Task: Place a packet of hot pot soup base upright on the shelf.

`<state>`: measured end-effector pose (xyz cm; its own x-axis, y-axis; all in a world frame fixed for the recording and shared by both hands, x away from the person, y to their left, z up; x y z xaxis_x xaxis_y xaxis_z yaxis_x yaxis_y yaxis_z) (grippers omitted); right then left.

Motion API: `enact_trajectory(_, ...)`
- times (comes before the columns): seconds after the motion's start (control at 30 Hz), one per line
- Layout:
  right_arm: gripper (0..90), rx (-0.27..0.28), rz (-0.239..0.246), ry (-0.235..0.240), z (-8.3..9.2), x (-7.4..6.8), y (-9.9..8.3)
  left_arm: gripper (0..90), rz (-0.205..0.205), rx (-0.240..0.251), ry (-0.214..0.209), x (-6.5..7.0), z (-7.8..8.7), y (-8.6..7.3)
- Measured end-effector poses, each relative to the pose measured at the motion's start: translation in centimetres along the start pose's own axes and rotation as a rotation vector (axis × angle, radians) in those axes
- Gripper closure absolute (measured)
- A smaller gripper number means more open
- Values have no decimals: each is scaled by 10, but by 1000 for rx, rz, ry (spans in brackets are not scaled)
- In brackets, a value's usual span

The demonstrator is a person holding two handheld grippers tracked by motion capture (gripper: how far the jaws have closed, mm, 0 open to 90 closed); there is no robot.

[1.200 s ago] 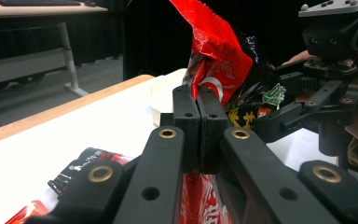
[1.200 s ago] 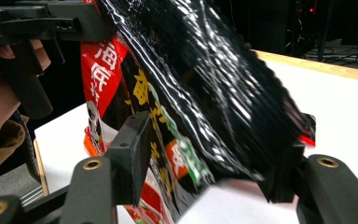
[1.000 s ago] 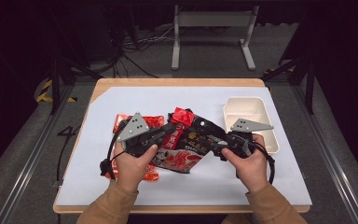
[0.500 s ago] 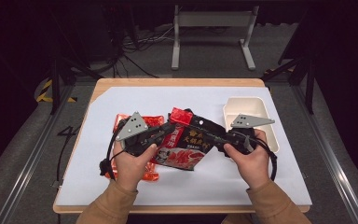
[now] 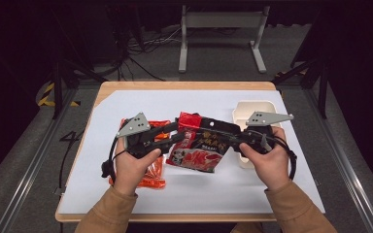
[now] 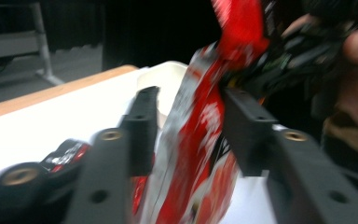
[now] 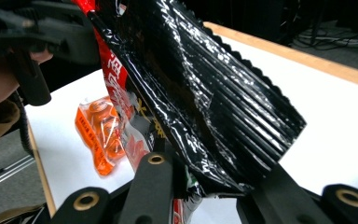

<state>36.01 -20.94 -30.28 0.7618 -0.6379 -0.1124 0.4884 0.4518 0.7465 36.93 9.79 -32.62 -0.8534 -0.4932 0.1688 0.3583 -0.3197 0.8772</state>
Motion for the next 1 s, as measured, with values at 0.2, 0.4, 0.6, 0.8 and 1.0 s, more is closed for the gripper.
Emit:
enact_trajectory(0.2,796,-6,31,-14,19,6,11,365,-6,-84,29,-9,1,-3)
enact_trajectory(0.4,795,-9,42,-30,33,13,20,290,-35,-168,52,-15,0,-8)
enact_trajectory(0.6,794,-14,56,-73,48,26,27,255,-50,-224,67,-18,-1,-13)
enact_trajectory(0.8,794,-24,74,-127,63,39,37,248,-40,-235,65,-21,-2,-16)
enact_trajectory(1.0,794,-40,89,-150,71,52,45,240,-31,-248,83,-24,3,-22)
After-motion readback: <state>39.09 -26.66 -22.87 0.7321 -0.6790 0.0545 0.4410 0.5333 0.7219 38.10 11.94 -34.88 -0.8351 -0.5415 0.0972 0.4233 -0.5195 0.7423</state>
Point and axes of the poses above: each handheld gripper's, and its own axes: z roughly backward along the jaws, y roughly out of its top, x roughly to its right, the point moved 1 cm from there along -z, roughly forward along the jaws, and after that the axes turned 13 degrees about -x, right-handed, at the moved point
